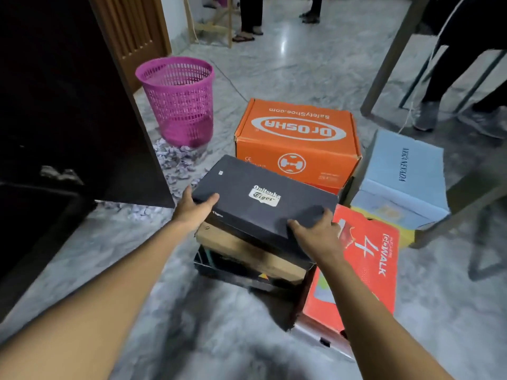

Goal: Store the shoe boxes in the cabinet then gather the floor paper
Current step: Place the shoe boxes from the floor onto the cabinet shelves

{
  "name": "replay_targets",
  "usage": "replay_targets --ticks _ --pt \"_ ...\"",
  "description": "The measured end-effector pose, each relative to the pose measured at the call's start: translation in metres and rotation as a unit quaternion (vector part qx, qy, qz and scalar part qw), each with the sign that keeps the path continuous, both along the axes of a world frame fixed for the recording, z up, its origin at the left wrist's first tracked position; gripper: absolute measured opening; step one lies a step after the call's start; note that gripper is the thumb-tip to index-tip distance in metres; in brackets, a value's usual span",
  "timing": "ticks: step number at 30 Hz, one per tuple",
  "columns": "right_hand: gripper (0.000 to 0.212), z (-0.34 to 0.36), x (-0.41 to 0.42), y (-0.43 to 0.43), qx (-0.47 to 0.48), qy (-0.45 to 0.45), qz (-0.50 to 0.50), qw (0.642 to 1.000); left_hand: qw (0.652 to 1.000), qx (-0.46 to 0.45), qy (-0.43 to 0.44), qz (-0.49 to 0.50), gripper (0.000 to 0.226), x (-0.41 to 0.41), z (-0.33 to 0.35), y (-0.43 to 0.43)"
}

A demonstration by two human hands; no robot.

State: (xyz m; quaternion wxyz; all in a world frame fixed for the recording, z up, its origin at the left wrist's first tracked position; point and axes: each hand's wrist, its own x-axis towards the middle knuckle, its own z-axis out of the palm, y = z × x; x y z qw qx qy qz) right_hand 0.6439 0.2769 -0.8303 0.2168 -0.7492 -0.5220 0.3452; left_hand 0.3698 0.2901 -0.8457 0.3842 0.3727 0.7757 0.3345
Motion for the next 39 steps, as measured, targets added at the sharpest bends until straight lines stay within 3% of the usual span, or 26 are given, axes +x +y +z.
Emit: replay_targets --ticks 4,7,10,15,19,23,26,36,39 --pt "0.1 -0.037 0.006 -0.006 0.141 0.109 -0.037 0.983 0.996 0.08 -0.045 0.014 0.06 -0.006 -0.022 0.006" --pt "0.093 -0.038 0.005 -0.012 0.188 0.161 -0.042 0.968 0.992 0.092 -0.08 0.013 0.057 -0.012 -0.023 -0.006" --pt "0.094 -0.032 -0.001 -0.017 0.179 0.161 -0.022 0.97 0.988 0.11 -0.101 0.029 0.057 -0.027 -0.025 -0.028" --pt "0.101 -0.015 -0.042 -0.009 0.161 0.137 0.047 0.976 0.975 0.171 -0.083 0.113 0.032 -0.069 -0.012 -0.074" --pt "0.094 0.001 -0.106 -0.003 0.145 0.156 0.112 0.971 0.956 0.222 -0.066 0.178 0.022 -0.117 0.005 -0.116" --pt "0.085 0.016 -0.186 -0.006 0.103 0.185 0.2 0.957 0.92 0.261 -0.03 0.291 0.021 -0.156 0.021 -0.167" --pt "0.073 0.032 -0.243 -0.008 0.092 0.198 0.27 0.938 0.873 0.291 -0.008 0.39 0.023 -0.178 0.03 -0.2" --pt "0.097 -0.018 -0.397 -0.017 0.039 0.268 0.461 0.845 0.785 0.263 0.081 0.555 0.027 -0.276 0.015 -0.262" --pt "0.115 -0.033 -0.427 -0.027 0.02 0.267 0.483 0.834 0.76 0.243 0.086 0.597 0.03 -0.288 -0.003 -0.283"
